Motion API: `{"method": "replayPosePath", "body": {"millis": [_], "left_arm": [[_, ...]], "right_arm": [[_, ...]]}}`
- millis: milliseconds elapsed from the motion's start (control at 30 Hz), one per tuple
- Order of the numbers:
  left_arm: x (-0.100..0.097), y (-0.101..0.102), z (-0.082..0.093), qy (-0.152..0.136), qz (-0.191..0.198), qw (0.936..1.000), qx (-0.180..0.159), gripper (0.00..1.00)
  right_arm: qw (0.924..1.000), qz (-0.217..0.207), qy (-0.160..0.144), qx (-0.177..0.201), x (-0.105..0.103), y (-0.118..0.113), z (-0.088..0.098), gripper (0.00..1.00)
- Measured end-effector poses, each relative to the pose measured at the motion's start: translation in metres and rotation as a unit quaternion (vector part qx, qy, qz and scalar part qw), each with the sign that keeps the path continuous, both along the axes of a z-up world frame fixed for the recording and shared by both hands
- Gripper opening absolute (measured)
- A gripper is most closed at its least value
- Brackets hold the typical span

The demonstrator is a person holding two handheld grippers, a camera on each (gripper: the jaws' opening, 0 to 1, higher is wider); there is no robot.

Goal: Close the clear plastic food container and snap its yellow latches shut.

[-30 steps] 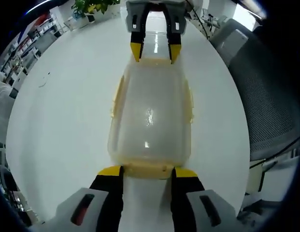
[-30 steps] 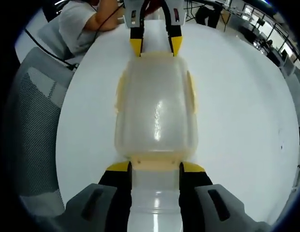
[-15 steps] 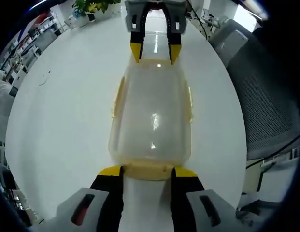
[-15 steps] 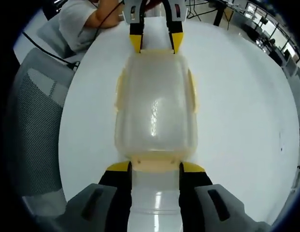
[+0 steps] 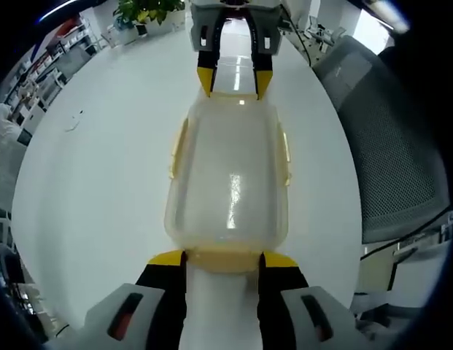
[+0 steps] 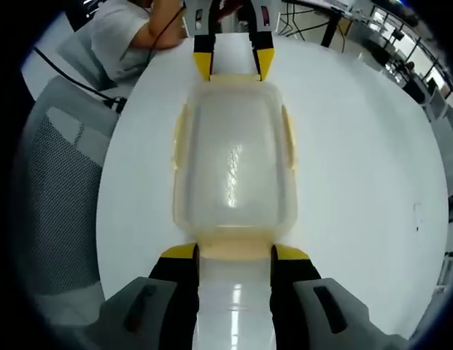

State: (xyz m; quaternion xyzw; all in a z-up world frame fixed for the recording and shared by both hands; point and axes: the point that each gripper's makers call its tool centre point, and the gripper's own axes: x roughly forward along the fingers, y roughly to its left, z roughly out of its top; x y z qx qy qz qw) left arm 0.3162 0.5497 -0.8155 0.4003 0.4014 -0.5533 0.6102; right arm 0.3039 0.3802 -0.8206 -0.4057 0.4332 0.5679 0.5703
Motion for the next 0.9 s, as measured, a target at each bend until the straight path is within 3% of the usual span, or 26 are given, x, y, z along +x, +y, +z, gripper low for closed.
{"method": "replayPosePath", "body": {"millis": [433,900], "left_arm": [[-0.008,0.0,0.023,-0.007,0.007,1.0,0.0,0.32],[0.0,-0.01,0.048,-0.016,0.002,0.9998,-0.006,0.32]], "right_arm": [[0.9998,0.006,-0.01,0.014,-0.006,-0.001,0.026,0.34],[0.9997,-0.004,-0.016,0.017,0.0,-0.008,0.047,0.34]]}}
